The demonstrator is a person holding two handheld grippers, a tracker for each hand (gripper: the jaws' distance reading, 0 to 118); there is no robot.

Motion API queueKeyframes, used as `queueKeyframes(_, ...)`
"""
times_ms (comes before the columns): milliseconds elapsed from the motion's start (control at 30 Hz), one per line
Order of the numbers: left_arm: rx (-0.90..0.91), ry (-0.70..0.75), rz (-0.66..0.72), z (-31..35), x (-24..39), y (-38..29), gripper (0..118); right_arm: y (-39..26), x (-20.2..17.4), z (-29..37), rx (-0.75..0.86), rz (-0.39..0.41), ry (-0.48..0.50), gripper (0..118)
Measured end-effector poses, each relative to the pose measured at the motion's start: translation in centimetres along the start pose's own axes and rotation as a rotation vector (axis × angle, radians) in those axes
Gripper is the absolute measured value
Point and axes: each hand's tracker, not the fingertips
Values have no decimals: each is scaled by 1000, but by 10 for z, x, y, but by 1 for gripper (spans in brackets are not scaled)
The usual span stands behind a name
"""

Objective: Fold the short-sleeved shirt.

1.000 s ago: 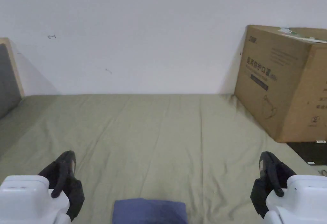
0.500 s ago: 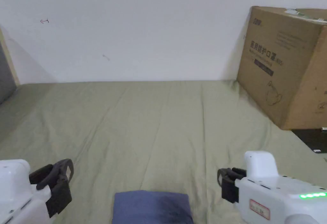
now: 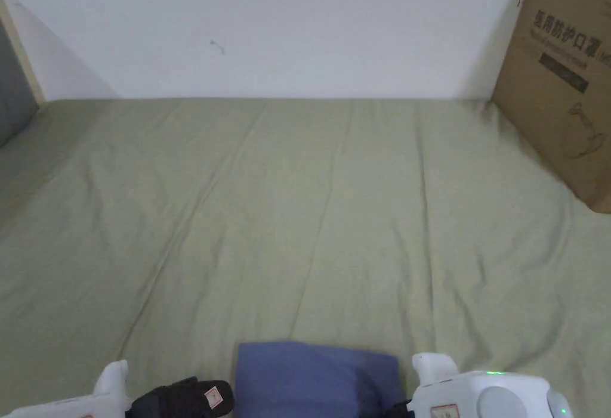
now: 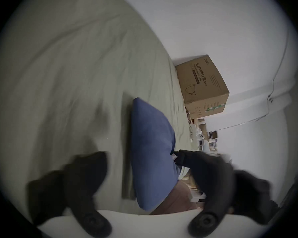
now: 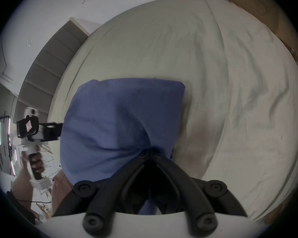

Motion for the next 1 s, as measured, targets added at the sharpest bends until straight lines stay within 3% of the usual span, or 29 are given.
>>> queueKeyframes(33, -5, -50, 10, -8, -8, 1, 113, -4, 3, 3, 7, -26, 15, 1)
queueKeyframes(233, -173, -387, 168, -79, -23, 2, 110, -9, 2, 1, 24, -60, 16, 1)
queueKeyframes(267, -158, -370, 168, -88, -23, 2, 101, -9, 2, 1, 25, -56, 11, 1)
queueKeyframes(300, -142, -351, 157, -97, -21, 3, 79, -10, 0, 1, 28, -53, 7, 1)
queueKeyframes(333, -117, -247, 128, -104, -21, 3, 34, -11, 0, 1, 32, -52, 3, 1)
queueKeyframes(367, -112, -60, 52, -109, -22, 3, 15, -12, 0, 2, 36, -54, 3, 1)
queueKeyframes(400, -115, 27, -6, -113, -23, -3, 15, -12, 1, 2, 43, -60, 9, 1)
queueKeyframes(433, -82, -174, 27, -103, -21, -3, 15, -13, 1, 2, 45, -67, 4, 1)
queueKeyframes(533, -139, -60, -3, -88, 3, 9, 15, -17, -3, 15, 78, -105, 22, 1)
queueKeyframes(633, -148, 68, -263, -43, 34, 35, 15, -24, -11, 36, 120, -122, 53, 1)
queueKeyframes(700, -137, 142, -330, 1, 38, 62, 15, -27, -19, 48, 136, -106, 46, 1)
queueKeyframes(833, -80, 480, -438, 105, 28, 120, 15, -35, -40, 62, 158, -38, -15, 1)
queueKeyframes(1000, -69, 886, -543, 200, 8, 172, 15, -44, -59, 67, 158, -9, -50, 1)
